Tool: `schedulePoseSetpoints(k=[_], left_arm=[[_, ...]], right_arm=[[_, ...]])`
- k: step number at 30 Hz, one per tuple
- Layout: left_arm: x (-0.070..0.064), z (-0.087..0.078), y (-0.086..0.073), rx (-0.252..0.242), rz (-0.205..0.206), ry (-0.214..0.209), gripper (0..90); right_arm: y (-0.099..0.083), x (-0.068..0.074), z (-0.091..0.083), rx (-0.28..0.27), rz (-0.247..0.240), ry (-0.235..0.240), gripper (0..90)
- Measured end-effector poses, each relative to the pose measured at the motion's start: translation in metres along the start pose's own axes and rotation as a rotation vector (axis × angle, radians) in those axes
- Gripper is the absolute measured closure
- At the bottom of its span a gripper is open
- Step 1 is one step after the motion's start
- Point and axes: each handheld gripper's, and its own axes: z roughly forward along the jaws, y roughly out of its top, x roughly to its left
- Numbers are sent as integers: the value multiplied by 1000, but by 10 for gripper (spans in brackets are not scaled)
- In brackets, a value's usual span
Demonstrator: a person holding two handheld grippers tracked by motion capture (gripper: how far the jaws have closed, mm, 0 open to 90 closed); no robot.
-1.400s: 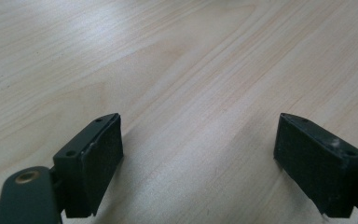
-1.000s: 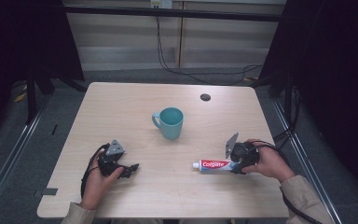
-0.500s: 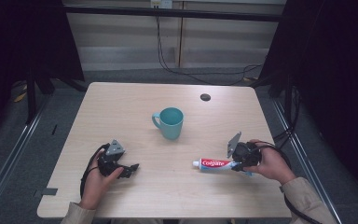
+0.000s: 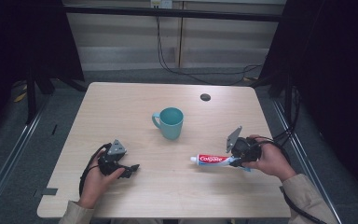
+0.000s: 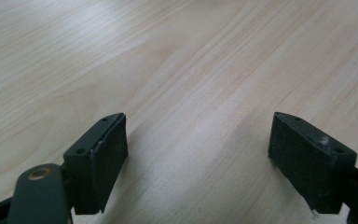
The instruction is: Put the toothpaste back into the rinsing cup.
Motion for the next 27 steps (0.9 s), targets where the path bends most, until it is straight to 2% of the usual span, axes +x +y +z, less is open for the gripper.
schedulePoseSetpoints(k=[5,7,9,13,16,22,27], left_arm=[[-8,-5,19,13,62,-13,196],[-12,-6,28,15,79,-26,196],[-15,-6,37,15,92,-41,195],[-22,-5,52,36,145,-61,181],[-28,-5,64,58,184,-58,190],[-36,-3,86,69,202,-111,193],[-43,0,98,81,253,-133,214]], right_arm=[[11,-2,-3,1,-7,8,746],[15,-3,-3,7,-35,7,745],[19,-2,-3,14,-35,4,746],[24,-3,-4,5,-33,1,746],[28,-3,-6,-1,-34,-1,746],[37,-3,-7,-1,-52,-2,745],[45,-1,-7,7,-59,4,745]])
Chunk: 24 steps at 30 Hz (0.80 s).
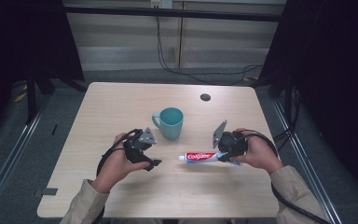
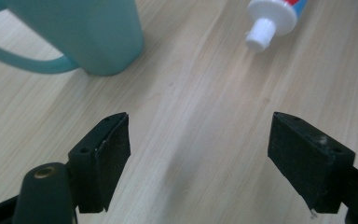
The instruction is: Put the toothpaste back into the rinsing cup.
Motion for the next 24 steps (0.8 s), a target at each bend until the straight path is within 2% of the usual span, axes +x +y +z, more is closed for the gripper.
schedulePoseSetpoints(k=[3,8,15,24], left_arm=[[-1,1,6,14,34,-5,219],[-4,7,12,37,51,-14,225],[-12,15,22,59,105,-27,248],[-20,21,37,56,154,-29,272]], right_arm=[[4,-1,-1,-16,-17,1,745],[12,1,1,-27,-34,13,745],[17,0,6,-34,-34,25,745],[24,1,2,-56,-36,20,744]])
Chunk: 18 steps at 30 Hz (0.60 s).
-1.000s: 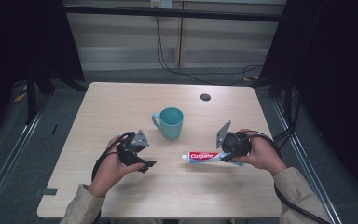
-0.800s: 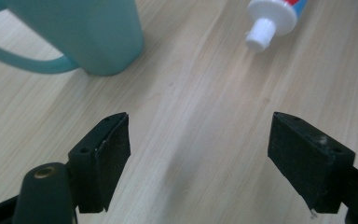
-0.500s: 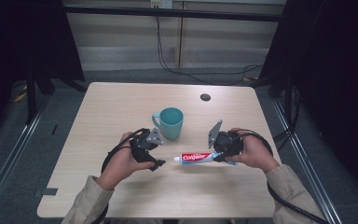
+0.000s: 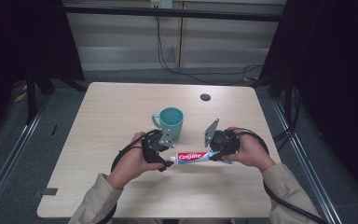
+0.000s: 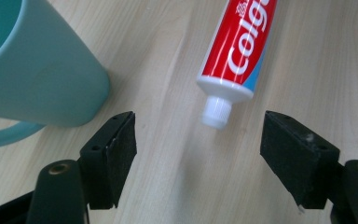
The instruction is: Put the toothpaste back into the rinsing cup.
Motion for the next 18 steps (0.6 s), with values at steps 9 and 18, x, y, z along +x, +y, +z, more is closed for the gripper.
schedulePoseSetpoints(k=[9,18], left_arm=[[-5,7,14,13,34,-13,288],[-7,16,20,47,57,-33,326]], right_arm=[[8,1,-1,-8,-27,-1,743],[12,3,0,-17,-45,1,743]])
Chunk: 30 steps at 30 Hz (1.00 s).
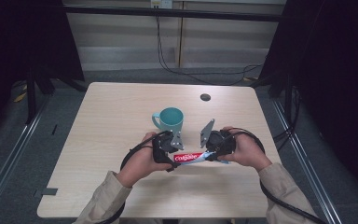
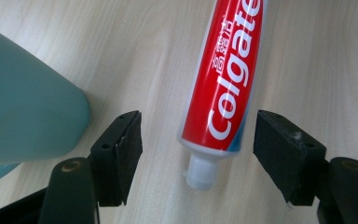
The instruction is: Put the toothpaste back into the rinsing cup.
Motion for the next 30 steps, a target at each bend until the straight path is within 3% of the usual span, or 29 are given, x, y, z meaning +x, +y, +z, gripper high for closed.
schedulePoseSetpoints(k=[6,11,16,17,26,30], left_arm=[[0,4,2,18,28,-8,347],[-1,7,2,22,13,-23,377],[-2,10,2,29,19,-74,459],[-2,10,2,29,19,-74,513],[-6,9,6,90,46,-76,572],[-7,6,5,95,54,-79,610]], right_arm=[[3,2,0,-16,-14,7,743],[4,3,-2,-24,-16,1,744],[7,4,-4,-37,-27,5,744],[7,4,-4,-37,-27,5,744],[11,6,-3,-44,-62,-5,735],[12,5,-3,-58,-72,-4,720]])
